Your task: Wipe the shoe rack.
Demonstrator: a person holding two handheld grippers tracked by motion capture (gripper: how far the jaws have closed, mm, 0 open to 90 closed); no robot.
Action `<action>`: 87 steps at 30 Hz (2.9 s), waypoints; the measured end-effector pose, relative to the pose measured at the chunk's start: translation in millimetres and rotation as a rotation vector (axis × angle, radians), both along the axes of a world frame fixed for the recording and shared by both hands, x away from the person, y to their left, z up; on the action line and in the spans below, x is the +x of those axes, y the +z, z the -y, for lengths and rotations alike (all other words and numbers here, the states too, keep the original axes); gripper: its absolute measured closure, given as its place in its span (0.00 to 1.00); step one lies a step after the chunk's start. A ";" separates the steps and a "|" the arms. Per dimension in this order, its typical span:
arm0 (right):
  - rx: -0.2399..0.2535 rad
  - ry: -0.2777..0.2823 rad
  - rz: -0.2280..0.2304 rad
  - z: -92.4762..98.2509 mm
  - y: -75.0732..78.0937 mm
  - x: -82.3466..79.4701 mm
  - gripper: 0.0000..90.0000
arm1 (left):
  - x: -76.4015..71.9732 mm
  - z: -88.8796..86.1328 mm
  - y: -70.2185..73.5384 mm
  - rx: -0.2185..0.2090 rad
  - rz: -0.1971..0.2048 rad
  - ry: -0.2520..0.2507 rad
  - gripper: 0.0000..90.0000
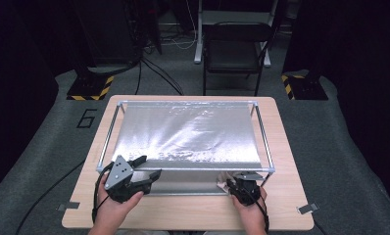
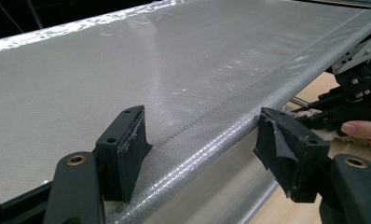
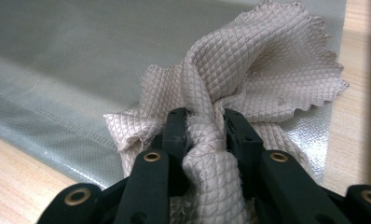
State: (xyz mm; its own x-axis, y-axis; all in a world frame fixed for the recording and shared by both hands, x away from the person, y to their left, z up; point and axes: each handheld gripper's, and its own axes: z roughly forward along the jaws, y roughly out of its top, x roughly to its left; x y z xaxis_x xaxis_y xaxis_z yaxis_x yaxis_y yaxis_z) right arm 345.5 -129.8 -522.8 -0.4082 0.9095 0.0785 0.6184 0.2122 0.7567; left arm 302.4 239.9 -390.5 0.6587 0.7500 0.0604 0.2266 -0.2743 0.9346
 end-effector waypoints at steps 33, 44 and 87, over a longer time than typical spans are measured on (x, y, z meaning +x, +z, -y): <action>0.077 0.021 -0.005 -9.7 -1.7 -2.4 0.75 | -0.1 0.3 -1.7 -0.011 0.007 -0.005 0.37; 0.115 0.040 -0.015 -34.9 -4.0 0.1 0.75 | 0.0 0.8 -1.5 -0.008 0.006 -0.004 0.37; -0.001 0.087 0.030 -39.0 -3.3 6.1 0.76 | -7.8 0.8 7.1 -0.026 0.001 -0.001 0.46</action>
